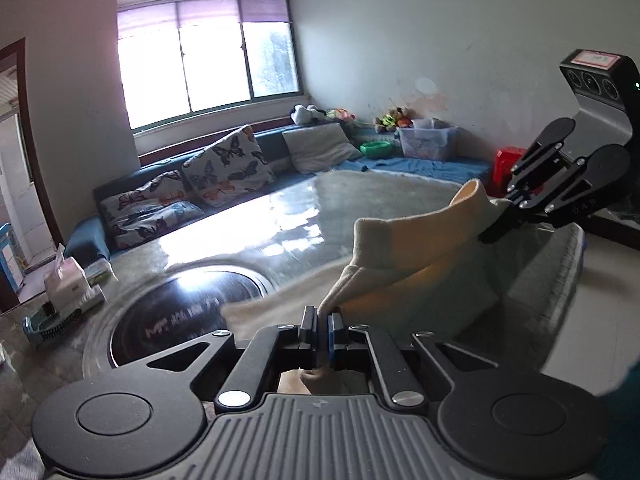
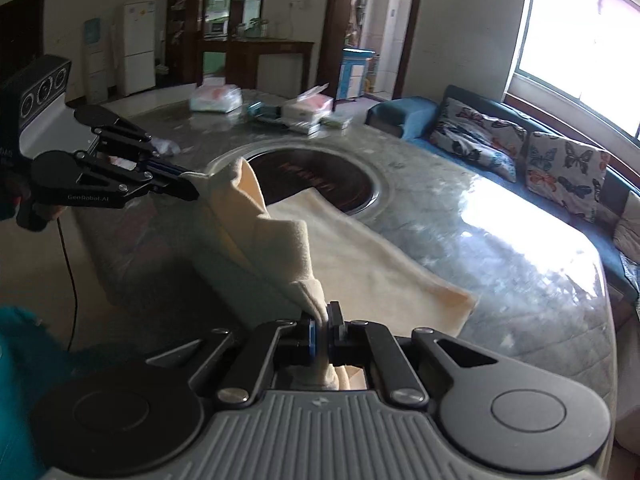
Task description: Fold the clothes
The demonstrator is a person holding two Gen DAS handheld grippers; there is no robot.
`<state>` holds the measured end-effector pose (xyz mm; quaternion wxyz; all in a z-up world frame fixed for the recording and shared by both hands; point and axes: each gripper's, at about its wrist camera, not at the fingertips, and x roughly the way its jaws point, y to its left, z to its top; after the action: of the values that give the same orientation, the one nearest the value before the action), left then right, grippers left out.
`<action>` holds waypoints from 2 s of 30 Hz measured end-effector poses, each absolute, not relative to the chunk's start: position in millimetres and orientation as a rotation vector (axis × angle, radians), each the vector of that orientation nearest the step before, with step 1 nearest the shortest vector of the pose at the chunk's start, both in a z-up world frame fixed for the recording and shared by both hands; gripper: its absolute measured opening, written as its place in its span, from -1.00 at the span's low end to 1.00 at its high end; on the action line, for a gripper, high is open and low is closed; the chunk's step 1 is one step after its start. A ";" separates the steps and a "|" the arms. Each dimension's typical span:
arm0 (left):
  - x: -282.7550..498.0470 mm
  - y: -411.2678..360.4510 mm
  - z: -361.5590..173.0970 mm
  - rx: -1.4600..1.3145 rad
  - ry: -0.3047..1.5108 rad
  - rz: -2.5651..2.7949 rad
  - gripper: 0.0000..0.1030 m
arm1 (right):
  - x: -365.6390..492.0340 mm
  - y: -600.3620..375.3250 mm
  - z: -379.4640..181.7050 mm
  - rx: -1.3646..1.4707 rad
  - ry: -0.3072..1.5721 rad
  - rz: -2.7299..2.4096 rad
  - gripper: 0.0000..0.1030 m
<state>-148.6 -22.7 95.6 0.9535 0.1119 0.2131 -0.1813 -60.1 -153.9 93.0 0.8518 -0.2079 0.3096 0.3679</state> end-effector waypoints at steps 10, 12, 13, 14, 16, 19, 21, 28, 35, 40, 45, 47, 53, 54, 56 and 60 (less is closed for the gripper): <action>-8.1 -8.1 63.3 0.114 0.535 -0.226 -0.81 | 56.0 -130.7 70.4 -0.379 0.741 0.677 -0.87; 15.2 -2.4 49.0 0.088 0.575 -0.189 -0.81 | 74.0 -127.1 50.7 -0.346 0.760 0.613 -0.70; 23.0 1.5 43.8 0.078 0.591 -0.165 -0.81 | 80.8 -127.1 42.3 -0.323 0.764 0.584 -0.70; 29.1 6.0 39.5 0.064 0.610 -0.142 -0.81 | 84.4 -129.8 36.9 -0.293 0.765 0.559 -0.68; 28.3 14.8 37.7 0.042 0.620 -0.126 -0.81 | 85.7 -136.6 35.3 -0.244 0.754 0.522 -0.64; 17.5 18.1 45.5 0.014 0.608 -0.143 -0.81 | 78.7 -149.0 42.0 -0.174 0.703 0.469 -0.63; 9.7 9.8 54.1 -0.005 0.598 -0.201 -0.81 | 73.5 -147.4 45.1 -0.136 0.702 0.516 -0.63; 24.1 -34.5 55.9 -0.013 0.657 -0.362 -0.81 | 87.5 -119.0 26.6 -0.105 0.749 0.569 -0.64; 58.8 -38.8 35.8 -0.020 0.741 -0.312 -0.75 | 87.7 -100.8 10.6 -0.164 0.734 0.535 -0.64; 58.0 -36.9 33.0 -0.005 0.736 -0.302 -0.74 | 70.2 -115.4 18.4 -0.184 0.709 0.519 -0.64; 56.5 -42.1 33.1 0.020 0.726 -0.291 -0.74 | 70.4 -148.3 13.2 -0.112 0.721 0.413 -0.72; 56.8 -43.4 33.5 0.023 0.726 -0.285 -0.72 | 71.9 -156.3 13.2 -0.087 0.718 0.402 -0.79; 44.7 -36.6 42.0 0.016 0.685 -0.262 -0.70 | 59.2 -168.0 31.8 -0.078 0.673 0.420 -0.74; 38.6 -36.3 46.1 0.016 0.672 -0.265 -0.70 | 55.2 -168.3 34.7 -0.090 0.668 0.434 -0.73; 21.0 -40.1 54.5 0.034 0.638 -0.292 -0.70 | 43.0 -164.3 39.1 -0.137 0.661 0.472 -0.72; -17.4 -61.7 59.7 0.108 0.593 -0.379 -0.69 | 19.7 -154.4 41.3 -0.204 0.659 0.543 -0.70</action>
<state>-17.4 -61.7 59.7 0.9373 0.0529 0.2902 -0.1854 19.7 -154.4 41.3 0.9052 -0.0986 0.3192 0.2628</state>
